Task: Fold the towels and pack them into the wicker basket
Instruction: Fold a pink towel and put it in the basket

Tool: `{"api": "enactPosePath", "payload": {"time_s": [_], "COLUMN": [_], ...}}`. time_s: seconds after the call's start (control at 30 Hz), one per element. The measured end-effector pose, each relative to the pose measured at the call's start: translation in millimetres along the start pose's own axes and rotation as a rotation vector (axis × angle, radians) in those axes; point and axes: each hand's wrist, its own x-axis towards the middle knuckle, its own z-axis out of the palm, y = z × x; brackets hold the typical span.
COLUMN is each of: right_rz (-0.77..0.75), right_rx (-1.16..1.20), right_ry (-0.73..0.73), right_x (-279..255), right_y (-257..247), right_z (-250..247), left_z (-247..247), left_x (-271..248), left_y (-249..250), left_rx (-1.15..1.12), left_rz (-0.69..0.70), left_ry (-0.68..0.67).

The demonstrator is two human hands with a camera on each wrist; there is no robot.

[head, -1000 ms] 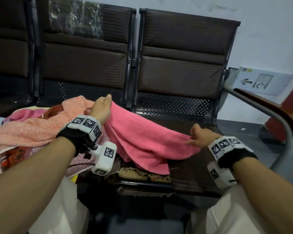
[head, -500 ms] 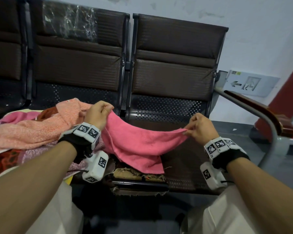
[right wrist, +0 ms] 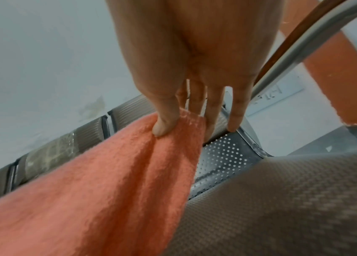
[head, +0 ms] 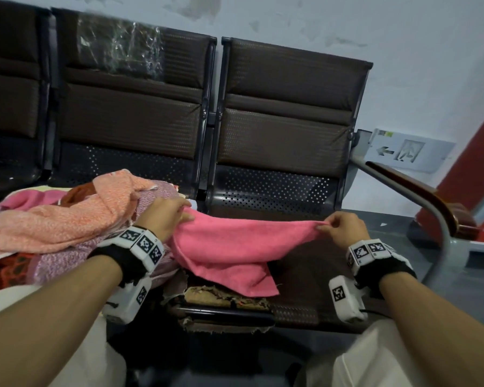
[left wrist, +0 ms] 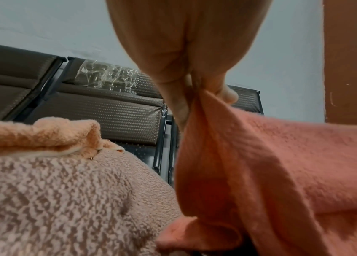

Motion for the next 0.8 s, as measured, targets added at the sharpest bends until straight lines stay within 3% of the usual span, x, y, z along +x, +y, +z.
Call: {"api": "enactPosePath", "payload": {"time_s": [0.1,0.27,0.63,0.8], "right_rz": [0.026,0.036,0.003,0.007], "right_rx": [0.092,0.315,0.528,0.471], "right_ry": [0.072,0.234,0.565,0.583], "right_x": [1,7,25,37], "right_y": [4,-19,-86,-77], "right_z": [-5,-24,-108,-99], "left_z": [-6,-19,-89,-88], "left_x": [-3,4,58,77], "left_y": [3,25,78,63], "left_rx": [0.065,-0.02,-0.351,-0.36], "left_rz": [0.031,0.032,0.012,-0.056], "left_ry": [-0.004,0.225,0.569,0.549]}}
